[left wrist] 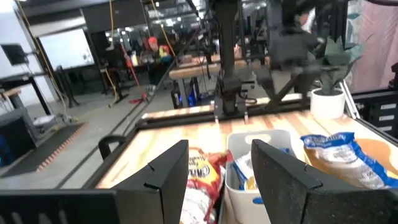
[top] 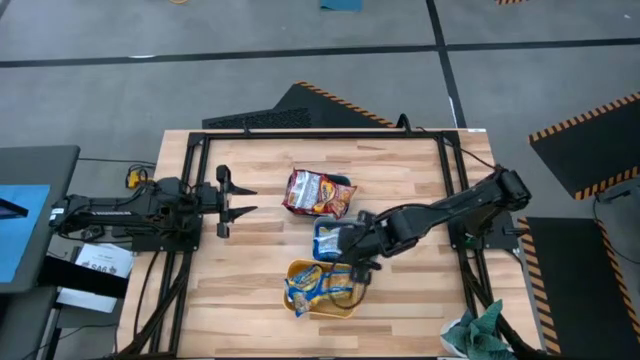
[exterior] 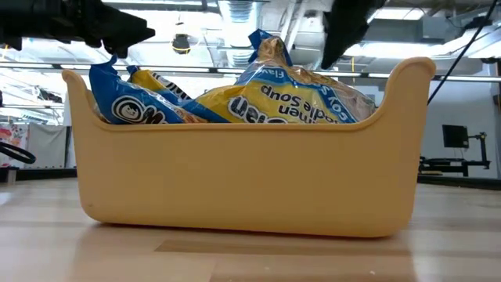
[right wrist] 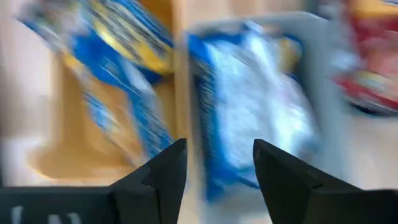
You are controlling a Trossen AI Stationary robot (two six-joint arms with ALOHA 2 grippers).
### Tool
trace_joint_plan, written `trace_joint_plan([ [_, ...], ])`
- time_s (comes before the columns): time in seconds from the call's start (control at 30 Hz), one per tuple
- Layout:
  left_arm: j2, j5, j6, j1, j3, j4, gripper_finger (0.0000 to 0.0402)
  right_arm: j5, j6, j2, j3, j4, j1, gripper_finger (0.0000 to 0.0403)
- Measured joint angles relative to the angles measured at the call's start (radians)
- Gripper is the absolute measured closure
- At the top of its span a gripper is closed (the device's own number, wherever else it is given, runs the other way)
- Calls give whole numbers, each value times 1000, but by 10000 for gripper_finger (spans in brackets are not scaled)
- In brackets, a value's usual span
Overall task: Sort Maruchan noodles
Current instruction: Return to Home Position
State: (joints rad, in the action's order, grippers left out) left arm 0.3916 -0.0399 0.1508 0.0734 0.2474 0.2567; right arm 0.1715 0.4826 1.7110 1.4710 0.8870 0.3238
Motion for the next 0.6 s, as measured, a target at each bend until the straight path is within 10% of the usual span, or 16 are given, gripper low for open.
trace_joint_plan([
  [0.27,-59,-11,-15,0,-3,-57,249,123,2,-188,-173,17,-29,259],
  [0.6,-329,63,-162,-1,-187,-84,396,121,-11,-431,-456,-297,-50,391],
])
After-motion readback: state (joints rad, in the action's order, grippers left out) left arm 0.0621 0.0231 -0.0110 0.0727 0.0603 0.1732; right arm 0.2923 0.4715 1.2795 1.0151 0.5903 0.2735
